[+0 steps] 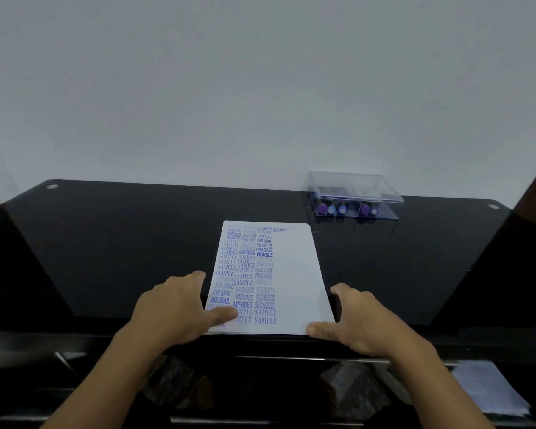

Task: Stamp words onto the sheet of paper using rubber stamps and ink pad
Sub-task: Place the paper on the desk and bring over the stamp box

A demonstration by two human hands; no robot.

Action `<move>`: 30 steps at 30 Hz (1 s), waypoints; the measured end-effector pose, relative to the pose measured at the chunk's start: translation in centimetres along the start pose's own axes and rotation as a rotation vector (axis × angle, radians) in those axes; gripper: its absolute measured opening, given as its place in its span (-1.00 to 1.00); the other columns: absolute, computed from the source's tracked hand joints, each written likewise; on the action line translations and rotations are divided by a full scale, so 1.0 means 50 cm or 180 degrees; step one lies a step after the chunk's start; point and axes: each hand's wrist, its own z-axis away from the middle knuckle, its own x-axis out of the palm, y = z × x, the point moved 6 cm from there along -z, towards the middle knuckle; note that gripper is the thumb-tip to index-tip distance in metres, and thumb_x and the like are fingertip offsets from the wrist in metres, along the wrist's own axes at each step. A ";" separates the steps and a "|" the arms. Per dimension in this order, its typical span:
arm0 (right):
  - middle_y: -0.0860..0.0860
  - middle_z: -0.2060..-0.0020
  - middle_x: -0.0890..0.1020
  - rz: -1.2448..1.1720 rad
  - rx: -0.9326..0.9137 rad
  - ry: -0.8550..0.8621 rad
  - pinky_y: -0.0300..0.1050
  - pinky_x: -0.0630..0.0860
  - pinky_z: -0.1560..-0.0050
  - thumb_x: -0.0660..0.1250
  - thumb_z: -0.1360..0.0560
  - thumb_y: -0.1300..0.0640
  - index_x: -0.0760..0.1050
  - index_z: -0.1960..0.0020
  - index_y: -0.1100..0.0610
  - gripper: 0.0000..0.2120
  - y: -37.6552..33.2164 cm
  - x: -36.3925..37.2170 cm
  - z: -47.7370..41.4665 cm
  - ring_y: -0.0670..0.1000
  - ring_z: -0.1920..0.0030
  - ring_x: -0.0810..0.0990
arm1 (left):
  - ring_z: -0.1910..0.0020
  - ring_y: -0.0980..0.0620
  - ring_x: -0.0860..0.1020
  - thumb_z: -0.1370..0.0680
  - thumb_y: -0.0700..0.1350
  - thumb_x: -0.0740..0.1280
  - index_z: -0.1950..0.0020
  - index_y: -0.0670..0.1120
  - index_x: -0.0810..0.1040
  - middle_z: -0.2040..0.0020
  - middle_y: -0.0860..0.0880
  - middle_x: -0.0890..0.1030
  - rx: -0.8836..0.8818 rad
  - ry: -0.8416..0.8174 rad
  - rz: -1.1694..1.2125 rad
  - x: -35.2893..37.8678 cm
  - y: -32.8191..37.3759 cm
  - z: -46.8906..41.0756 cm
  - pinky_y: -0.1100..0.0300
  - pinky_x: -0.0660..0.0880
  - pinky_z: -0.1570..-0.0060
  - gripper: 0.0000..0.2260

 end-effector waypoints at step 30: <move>0.13 -0.19 0.58 -0.1098 0.0563 0.2593 -0.02 0.49 -0.15 0.24 -0.55 0.07 0.56 -0.20 0.14 -0.72 0.314 -0.410 -0.460 0.19 -0.25 0.49 | 0.05 -0.01 0.48 -0.58 -0.06 0.27 -0.05 -0.09 0.44 0.06 -0.01 0.50 0.0207 0.0026 0.3118 -0.032 0.460 -0.576 -0.09 0.50 -0.21 -0.87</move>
